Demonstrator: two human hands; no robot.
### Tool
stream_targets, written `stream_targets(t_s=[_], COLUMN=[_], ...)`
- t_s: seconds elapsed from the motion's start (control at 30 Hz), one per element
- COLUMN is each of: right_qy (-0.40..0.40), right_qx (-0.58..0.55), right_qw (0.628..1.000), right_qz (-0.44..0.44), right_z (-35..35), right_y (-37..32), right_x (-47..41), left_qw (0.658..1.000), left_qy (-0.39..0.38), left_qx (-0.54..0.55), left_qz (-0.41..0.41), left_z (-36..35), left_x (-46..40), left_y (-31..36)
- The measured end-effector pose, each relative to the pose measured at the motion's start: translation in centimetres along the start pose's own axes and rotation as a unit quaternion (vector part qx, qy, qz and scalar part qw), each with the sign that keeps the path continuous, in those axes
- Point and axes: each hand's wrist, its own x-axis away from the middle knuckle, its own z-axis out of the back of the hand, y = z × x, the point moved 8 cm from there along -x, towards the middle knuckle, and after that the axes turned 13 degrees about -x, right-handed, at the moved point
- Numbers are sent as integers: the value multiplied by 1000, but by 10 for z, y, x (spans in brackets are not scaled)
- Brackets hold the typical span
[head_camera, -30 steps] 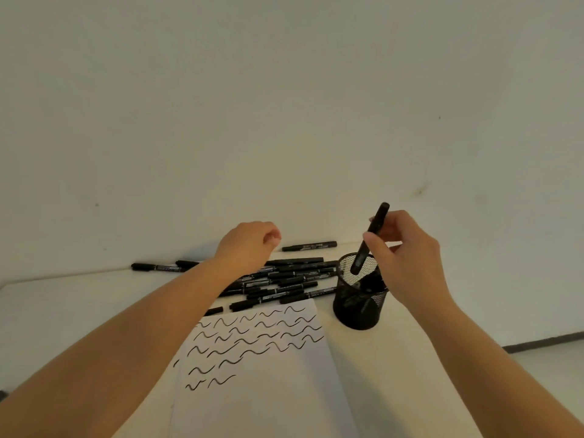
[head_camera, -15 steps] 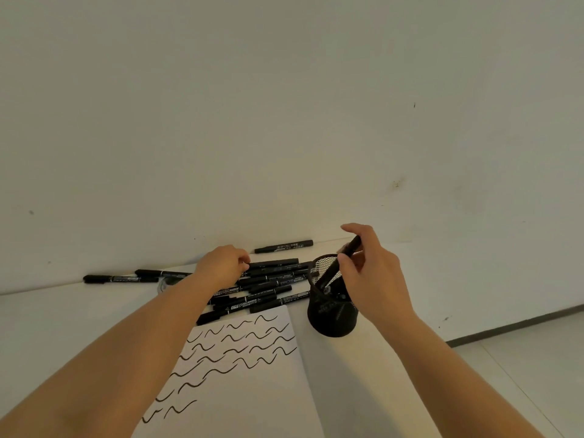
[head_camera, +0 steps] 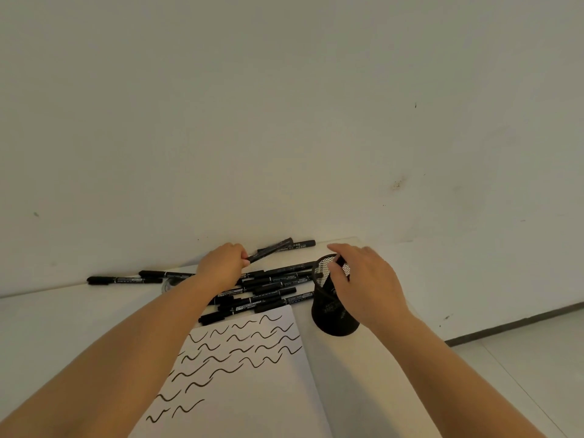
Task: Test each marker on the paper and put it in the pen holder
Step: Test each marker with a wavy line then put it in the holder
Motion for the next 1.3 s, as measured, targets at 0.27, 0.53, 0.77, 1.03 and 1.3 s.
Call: stream_targets(t_s=[0.27,0.53,0.77,1.03,1.3], right_qy=[101,-116,-102,-40,91], right_qx=[-196,-499,-605,-533,-411], right_qw=[971,838,754,801,879], right_qz=[97,-188,-234,-268,-223], right_z=[7,-91,-114,-134,-77], right_y=[-56,-59,-80,-86,-28], right_x=[32,75,110,141,102], left_qw=[985,960,960,967,951], left_qy=[64,11,93,245,97], left_qx=[157,273,261,-14,267], left_qz=[-34,-63,-49,-68,124], left_z=[60,71,64,63,17], left_x=[79,188,251,291,297], left_y=[10,8,-8,-13,-110])
